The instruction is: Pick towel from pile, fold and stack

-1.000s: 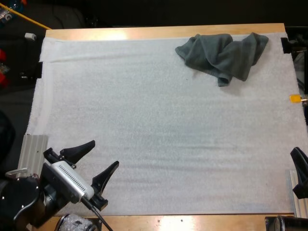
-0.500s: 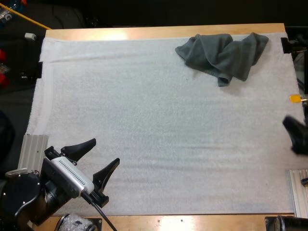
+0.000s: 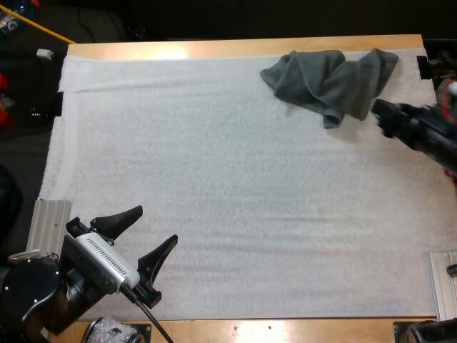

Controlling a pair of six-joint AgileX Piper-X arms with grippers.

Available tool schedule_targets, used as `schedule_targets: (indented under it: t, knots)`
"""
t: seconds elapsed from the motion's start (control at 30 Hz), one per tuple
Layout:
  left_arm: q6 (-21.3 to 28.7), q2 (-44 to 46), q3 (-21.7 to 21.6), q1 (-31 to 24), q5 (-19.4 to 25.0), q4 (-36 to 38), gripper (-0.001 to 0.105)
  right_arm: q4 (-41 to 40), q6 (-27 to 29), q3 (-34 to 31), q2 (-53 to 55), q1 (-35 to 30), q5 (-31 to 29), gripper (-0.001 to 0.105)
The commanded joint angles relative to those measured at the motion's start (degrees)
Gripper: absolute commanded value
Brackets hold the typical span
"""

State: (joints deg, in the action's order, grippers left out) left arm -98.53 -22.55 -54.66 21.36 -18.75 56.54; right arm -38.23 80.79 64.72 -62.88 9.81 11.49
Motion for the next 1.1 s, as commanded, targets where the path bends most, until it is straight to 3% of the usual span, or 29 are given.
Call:
schedule_targets:
  t: [0.0,0.17,0.87,1.07]
  knots:
    - [-0.6,-0.1,-0.2,0.3,-0.4,-0.3,0.064,1.6,-0.7,0.3,-1.6,0.9,-2.7,0.059]
    - [-0.6,-0.1,-0.2,0.3,-0.4,-0.3,0.064,4.8,-5.1,0.3,-12.0,2.5,-7.8,0.059]
    - [-0.6,-0.1,-0.2,0.3,-0.4,0.2,0.064,23.1,-22.9,1.8,-42.7,2.5,-7.8,0.059]
    - [-0.6,-0.1,-0.2,0.3,-0.4,0.1,0.064,25.2,-23.2,6.3,-48.4,2.5,-7.7,0.059]
